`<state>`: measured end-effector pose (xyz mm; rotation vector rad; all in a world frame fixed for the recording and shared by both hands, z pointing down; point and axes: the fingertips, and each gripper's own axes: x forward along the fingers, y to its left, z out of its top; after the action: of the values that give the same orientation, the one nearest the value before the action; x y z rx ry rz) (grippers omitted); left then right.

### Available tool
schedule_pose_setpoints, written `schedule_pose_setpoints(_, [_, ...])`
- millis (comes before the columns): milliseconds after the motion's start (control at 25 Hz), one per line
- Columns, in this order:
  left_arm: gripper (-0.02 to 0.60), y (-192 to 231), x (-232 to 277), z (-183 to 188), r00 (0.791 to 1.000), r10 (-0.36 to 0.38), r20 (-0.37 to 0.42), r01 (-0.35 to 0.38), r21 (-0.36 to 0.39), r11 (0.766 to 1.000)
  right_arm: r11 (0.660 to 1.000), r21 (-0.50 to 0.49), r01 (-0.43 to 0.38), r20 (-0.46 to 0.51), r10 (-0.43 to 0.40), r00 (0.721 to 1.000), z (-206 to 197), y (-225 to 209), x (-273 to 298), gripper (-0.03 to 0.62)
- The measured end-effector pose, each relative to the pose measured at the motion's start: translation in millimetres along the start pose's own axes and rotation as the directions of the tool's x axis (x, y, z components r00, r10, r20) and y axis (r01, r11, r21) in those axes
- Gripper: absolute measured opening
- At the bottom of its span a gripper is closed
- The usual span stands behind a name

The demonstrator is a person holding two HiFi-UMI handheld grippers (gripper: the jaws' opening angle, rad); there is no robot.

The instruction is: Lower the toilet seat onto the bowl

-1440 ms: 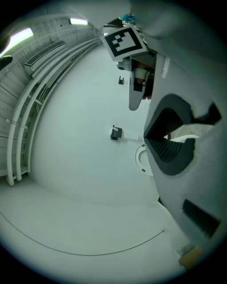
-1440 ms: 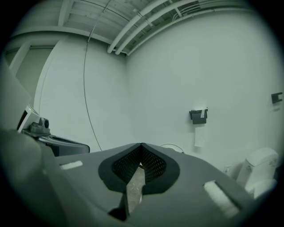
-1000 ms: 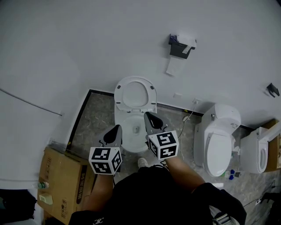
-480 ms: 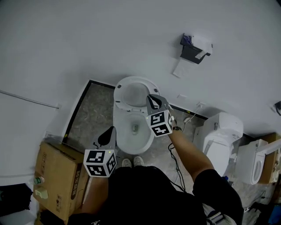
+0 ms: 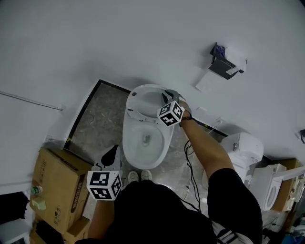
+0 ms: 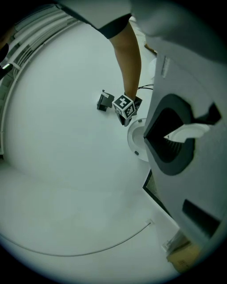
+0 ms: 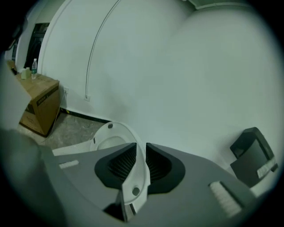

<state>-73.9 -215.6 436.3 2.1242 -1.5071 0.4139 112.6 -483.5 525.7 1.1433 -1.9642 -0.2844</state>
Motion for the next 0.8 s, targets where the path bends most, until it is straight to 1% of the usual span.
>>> schedule_pose_setpoints(120, [0.009,11.6,1.0,-6.5,1.0,0.028,-0.015,-0.028,-0.028,0.999,0.997,-0.071,-0.01,-0.067,0.006,0.998,-13.0,2.2,29.4,0.084])
schedule_pose_setpoints(240, [0.008,20.2,2.7,-12.4,0.999,0.043,-0.03,-0.044,-0.045,0.998,0.993,-0.116,-0.013,-0.104,0.001,0.995,-18.4,0.4,48.6,0.084])
schedule_pose_setpoints(640, [0.009,38.5,1.0,-11.3,0.996,0.086,-0.039,-0.088,-0.061,0.994,0.992,-0.122,-0.008,-0.191,-0.015,0.981,-41.3,-1.1,82.4,0.074])
schedule_pose_setpoints(800, [0.009,41.8,-0.3,-10.0,0.995,0.093,-0.038,-0.095,-0.064,0.993,0.99,-0.141,-0.008,-0.201,-0.02,0.979,-43.4,-1.7,86.0,0.061])
